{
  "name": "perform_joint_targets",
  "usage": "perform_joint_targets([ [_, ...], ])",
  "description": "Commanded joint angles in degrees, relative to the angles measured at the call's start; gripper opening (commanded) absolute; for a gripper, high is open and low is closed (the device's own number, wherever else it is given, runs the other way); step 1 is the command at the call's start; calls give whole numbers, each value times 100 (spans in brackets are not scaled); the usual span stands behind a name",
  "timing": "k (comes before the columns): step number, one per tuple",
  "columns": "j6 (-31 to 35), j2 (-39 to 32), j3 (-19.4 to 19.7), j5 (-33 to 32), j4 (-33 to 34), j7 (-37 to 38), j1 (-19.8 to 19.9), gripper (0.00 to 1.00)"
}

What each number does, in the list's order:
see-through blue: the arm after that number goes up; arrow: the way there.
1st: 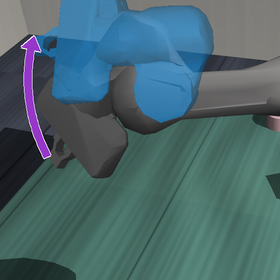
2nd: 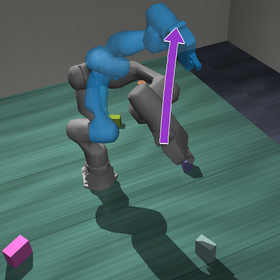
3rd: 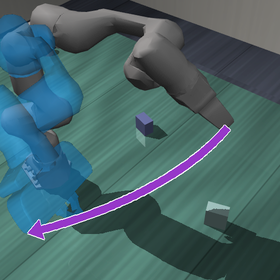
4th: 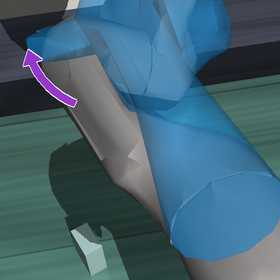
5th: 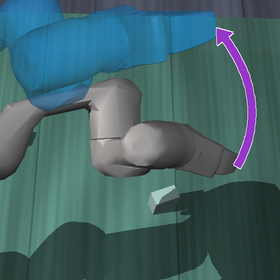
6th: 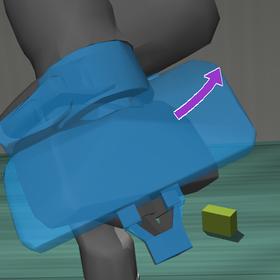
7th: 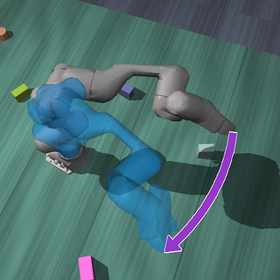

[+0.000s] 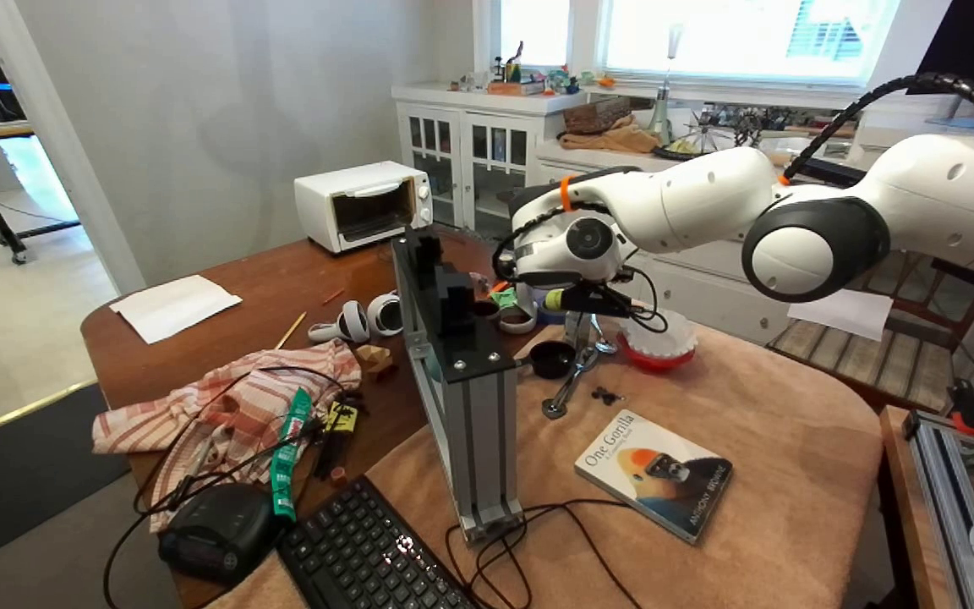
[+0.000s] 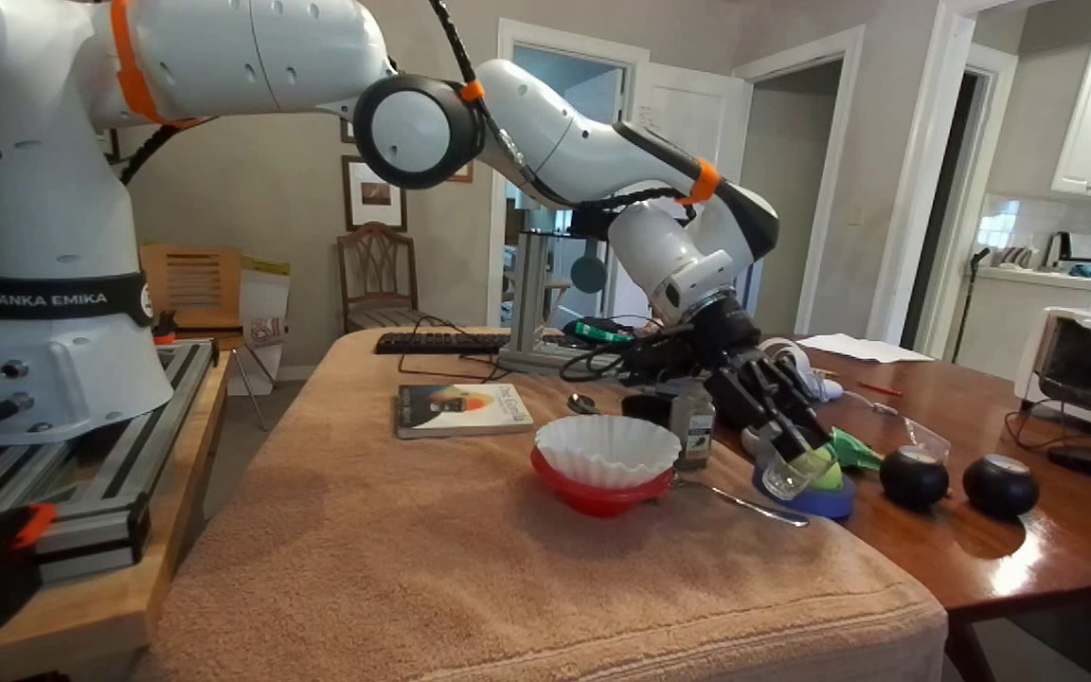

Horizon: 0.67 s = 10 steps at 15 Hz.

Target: Move the glass cup to the right

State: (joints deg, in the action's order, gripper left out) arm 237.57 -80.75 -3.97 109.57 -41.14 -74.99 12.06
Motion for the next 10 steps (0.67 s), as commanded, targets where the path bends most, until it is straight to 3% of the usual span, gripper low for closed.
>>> perform_joint_targets([
  [1,226,-324,-144,73,498,-179,17,32],
  [7,322,-379,-356,134,593,-197,81,32],
  [9,352,-368,-451,150,589,-225,120,83],
  [10,356,-352,-507,158,587,-239,146,83],
])
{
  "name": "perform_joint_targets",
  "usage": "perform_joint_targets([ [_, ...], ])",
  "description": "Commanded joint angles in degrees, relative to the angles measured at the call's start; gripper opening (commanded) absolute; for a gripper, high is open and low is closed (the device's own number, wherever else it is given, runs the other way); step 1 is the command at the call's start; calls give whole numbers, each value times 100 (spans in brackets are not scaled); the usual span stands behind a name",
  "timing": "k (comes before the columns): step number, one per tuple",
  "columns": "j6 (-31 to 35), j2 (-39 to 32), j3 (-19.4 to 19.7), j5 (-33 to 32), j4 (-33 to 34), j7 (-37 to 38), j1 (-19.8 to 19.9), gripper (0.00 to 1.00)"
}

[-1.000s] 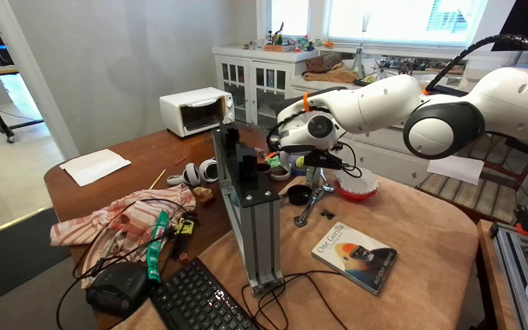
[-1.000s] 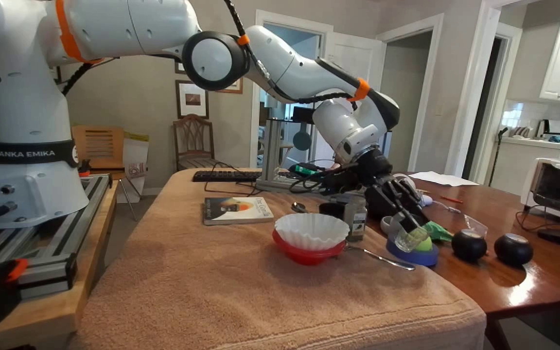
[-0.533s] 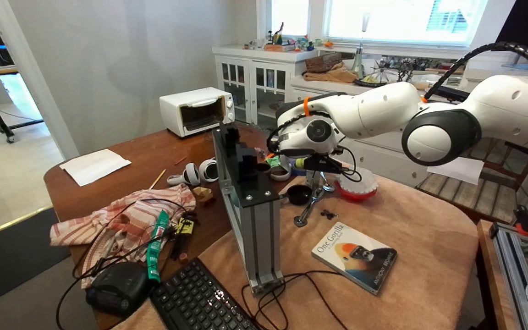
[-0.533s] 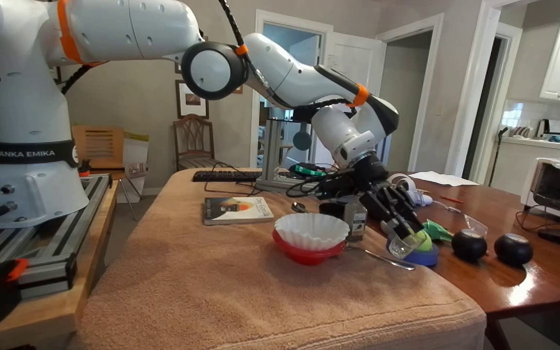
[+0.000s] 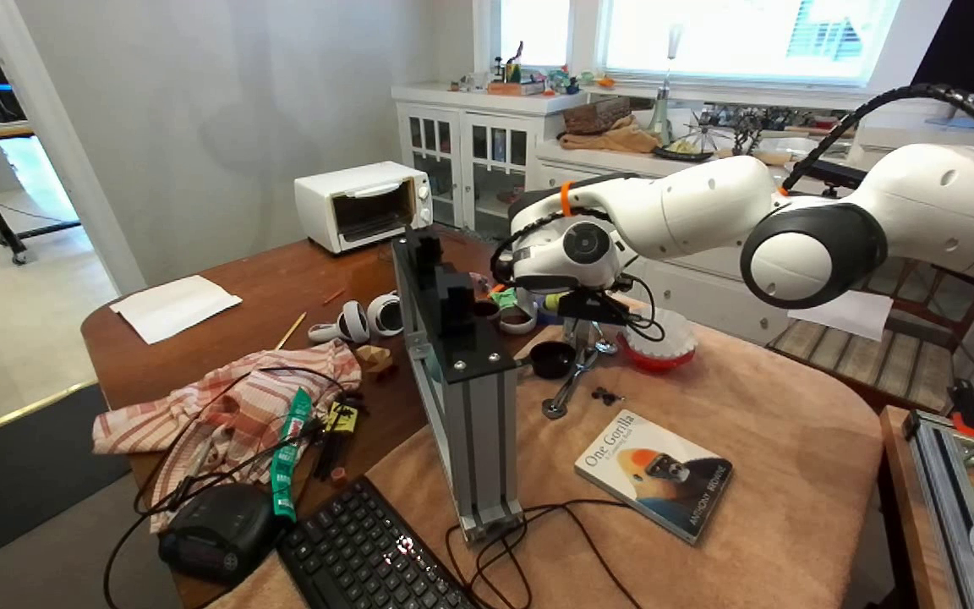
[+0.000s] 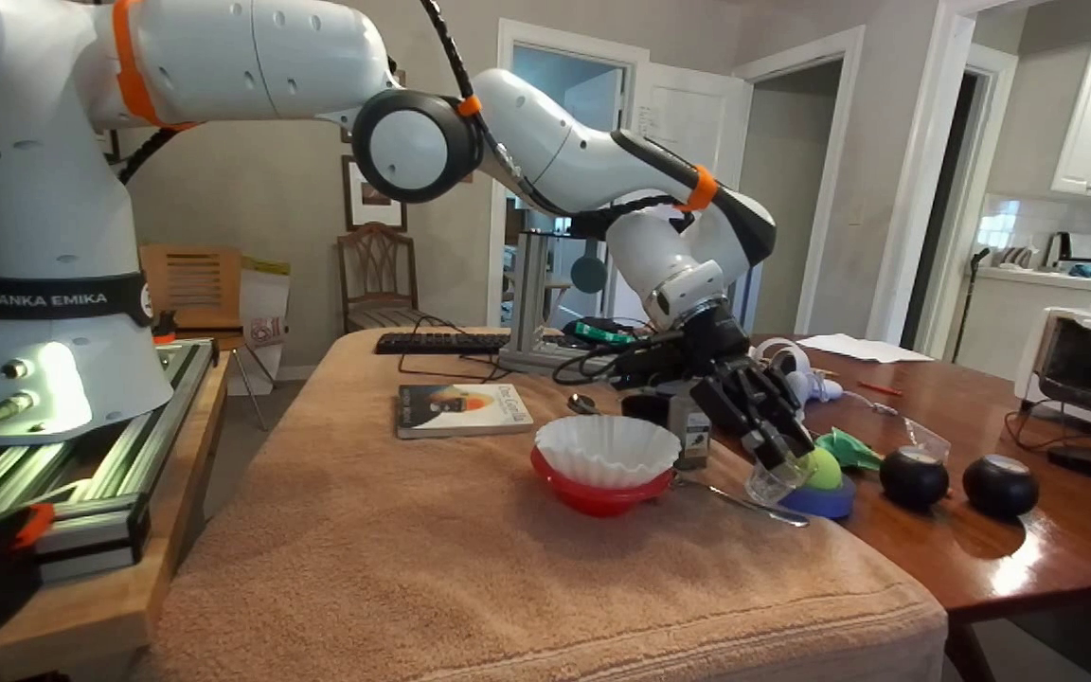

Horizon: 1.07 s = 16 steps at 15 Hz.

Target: Move the glass cup to the right

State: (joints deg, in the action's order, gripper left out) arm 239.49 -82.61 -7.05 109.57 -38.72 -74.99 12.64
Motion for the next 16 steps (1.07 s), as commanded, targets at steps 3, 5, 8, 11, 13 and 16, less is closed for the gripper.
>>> perform_joint_targets([
  [3,195,-96,-379,191,339,-290,185,99],
  [5,213,-23,-503,204,346,-341,251,100],
  [8,165,173,-725,219,346,-452,352,100],
  [11,-5,694,-1060,143,-107,-521,515,100],
  [13,-97,1064,-1341,255,-237,-988,668,100],
  [16,-328,1724,-1777,484,-565,-2114,1018,100],
])
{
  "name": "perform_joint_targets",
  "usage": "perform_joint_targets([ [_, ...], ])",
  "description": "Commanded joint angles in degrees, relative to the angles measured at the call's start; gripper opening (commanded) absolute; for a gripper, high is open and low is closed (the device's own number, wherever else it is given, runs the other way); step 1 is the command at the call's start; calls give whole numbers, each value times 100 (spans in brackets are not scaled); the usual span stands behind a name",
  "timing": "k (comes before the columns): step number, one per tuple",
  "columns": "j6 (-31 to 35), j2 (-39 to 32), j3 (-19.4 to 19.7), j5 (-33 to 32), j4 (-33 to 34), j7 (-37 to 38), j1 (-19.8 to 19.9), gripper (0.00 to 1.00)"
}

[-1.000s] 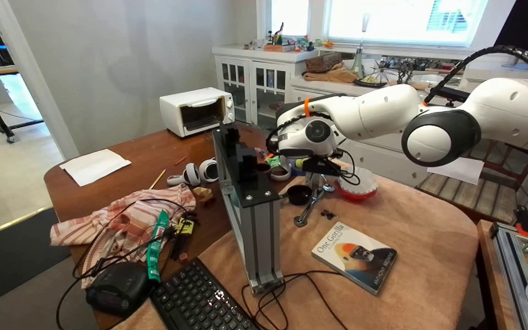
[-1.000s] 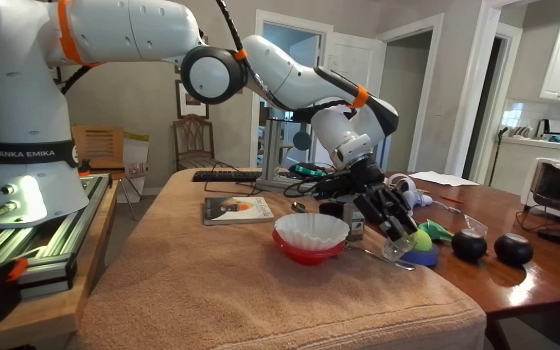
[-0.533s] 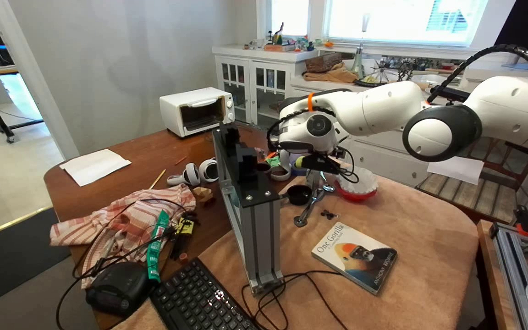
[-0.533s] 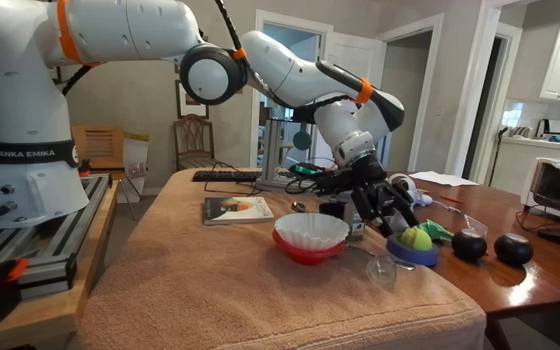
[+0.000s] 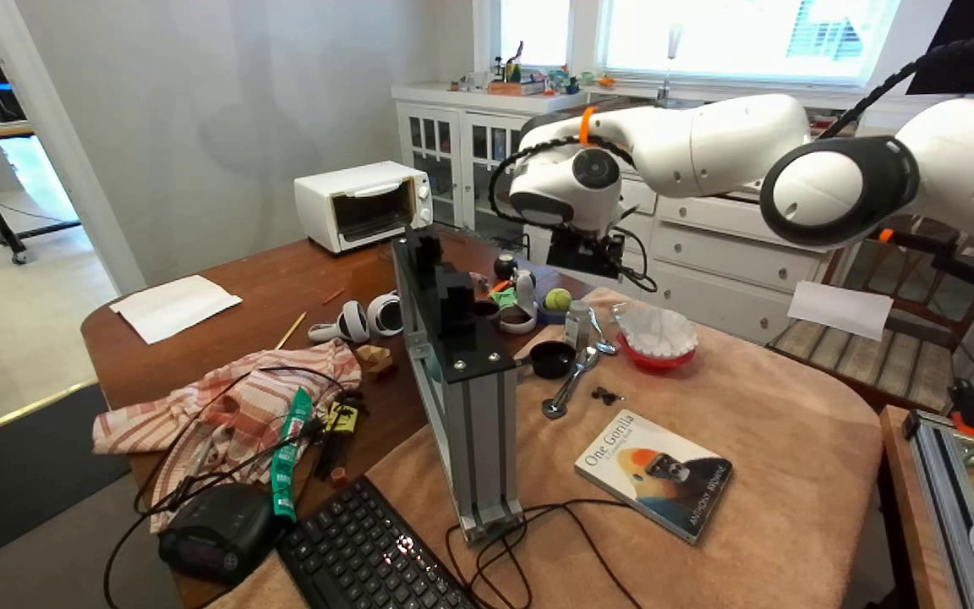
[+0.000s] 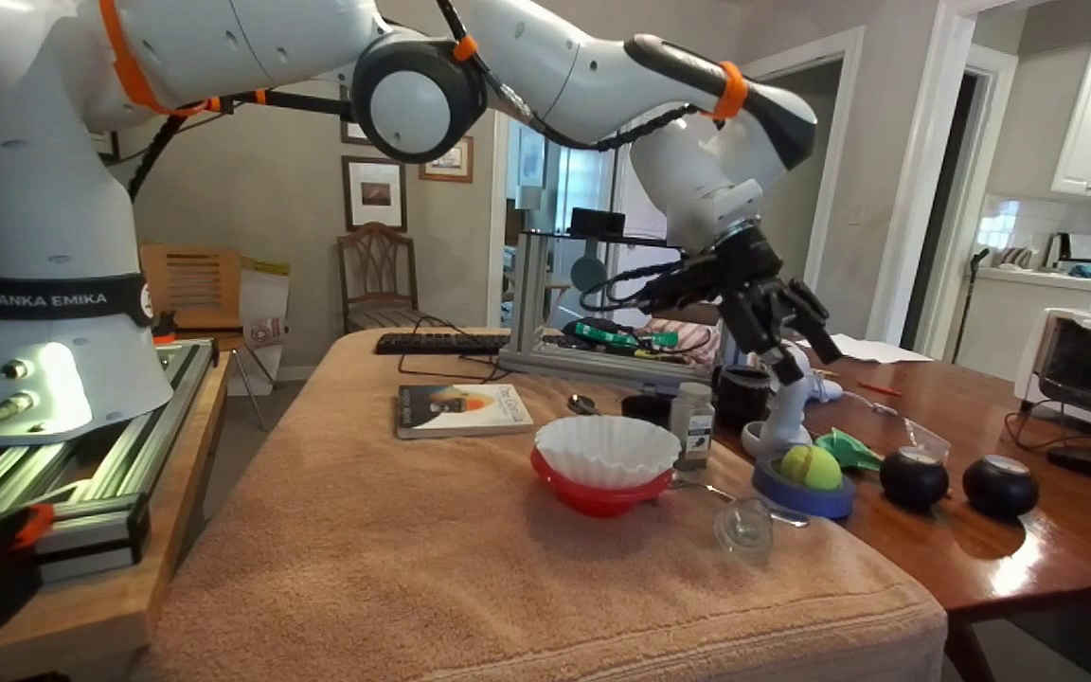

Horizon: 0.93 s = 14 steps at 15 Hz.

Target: Move the glass cup to the right

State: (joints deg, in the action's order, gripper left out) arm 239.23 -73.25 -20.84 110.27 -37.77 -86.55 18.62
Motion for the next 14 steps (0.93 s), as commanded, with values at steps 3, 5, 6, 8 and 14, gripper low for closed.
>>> perform_joint_targets([
  [3,-469,1387,-682,839,-1004,-2057,798,100],
  [5,-588,1718,-819,1229,-1277,-2730,1051,100],
  [6,-661,1867,-876,1446,-1431,-3050,1183,100],
  [8,-780,2196,-1011,1957,-1816,-3732,1511,100],
  [14,-547,2518,-1136,2712,-2094,-4910,1878,100],
])
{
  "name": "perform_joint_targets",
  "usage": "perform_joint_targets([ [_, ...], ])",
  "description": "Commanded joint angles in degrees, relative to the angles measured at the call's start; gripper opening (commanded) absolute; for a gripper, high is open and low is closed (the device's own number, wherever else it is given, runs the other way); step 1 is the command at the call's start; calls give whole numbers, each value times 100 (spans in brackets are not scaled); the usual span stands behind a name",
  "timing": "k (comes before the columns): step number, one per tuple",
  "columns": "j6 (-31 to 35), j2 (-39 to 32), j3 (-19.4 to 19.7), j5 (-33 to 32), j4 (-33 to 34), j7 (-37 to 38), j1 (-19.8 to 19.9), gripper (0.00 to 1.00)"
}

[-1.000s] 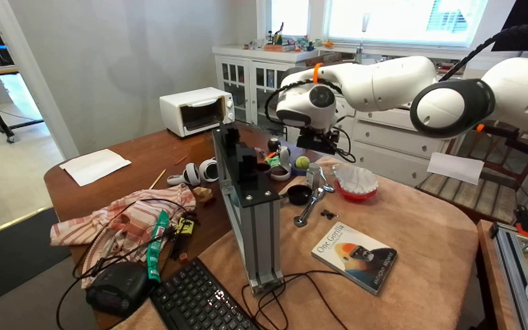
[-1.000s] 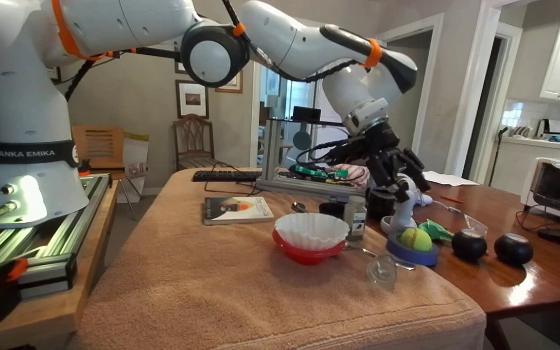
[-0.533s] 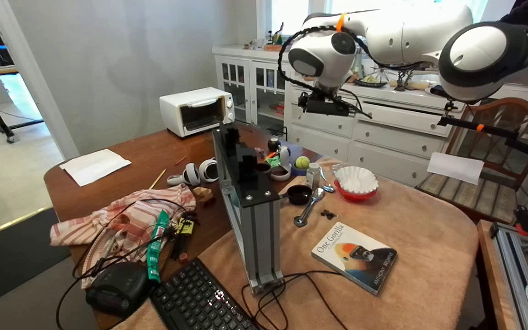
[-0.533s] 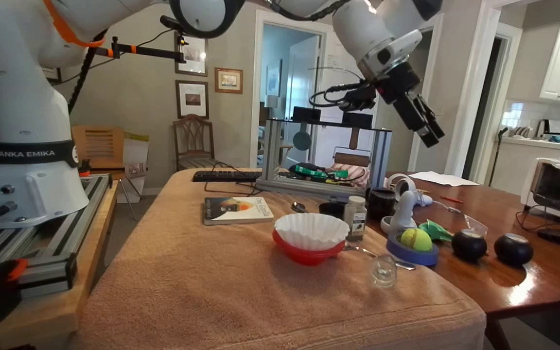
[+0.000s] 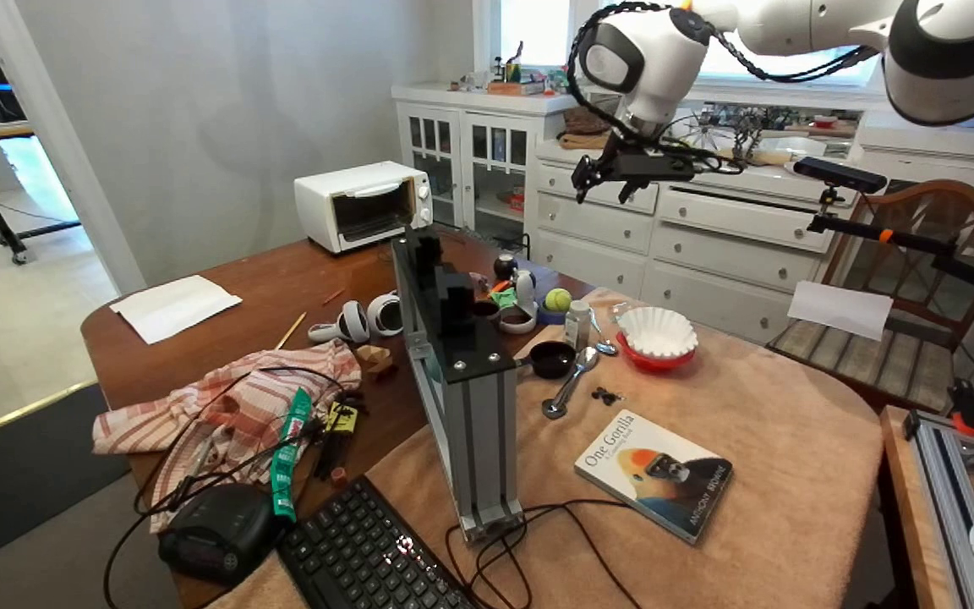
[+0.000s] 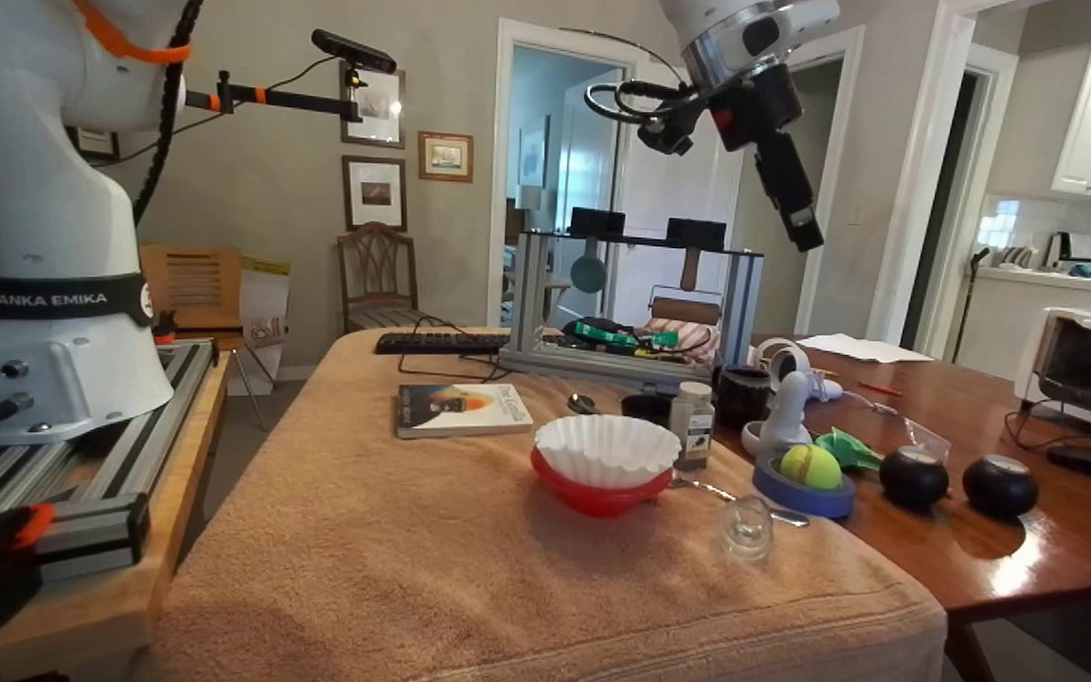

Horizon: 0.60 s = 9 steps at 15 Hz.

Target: Move the glass cup to the right

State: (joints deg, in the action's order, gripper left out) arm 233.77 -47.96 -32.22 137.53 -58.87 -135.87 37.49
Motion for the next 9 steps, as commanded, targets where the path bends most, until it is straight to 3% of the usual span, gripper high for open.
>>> perform_joint_targets([
  [1,1,141,-24,135,-187,-213,101,100],
  [5,1,369,-51,222,-532,-360,205,100],
  [6,-136,469,223,487,-684,-618,41,100],
  [9,-280,714,157,625,-1419,-1375,141,100],
])
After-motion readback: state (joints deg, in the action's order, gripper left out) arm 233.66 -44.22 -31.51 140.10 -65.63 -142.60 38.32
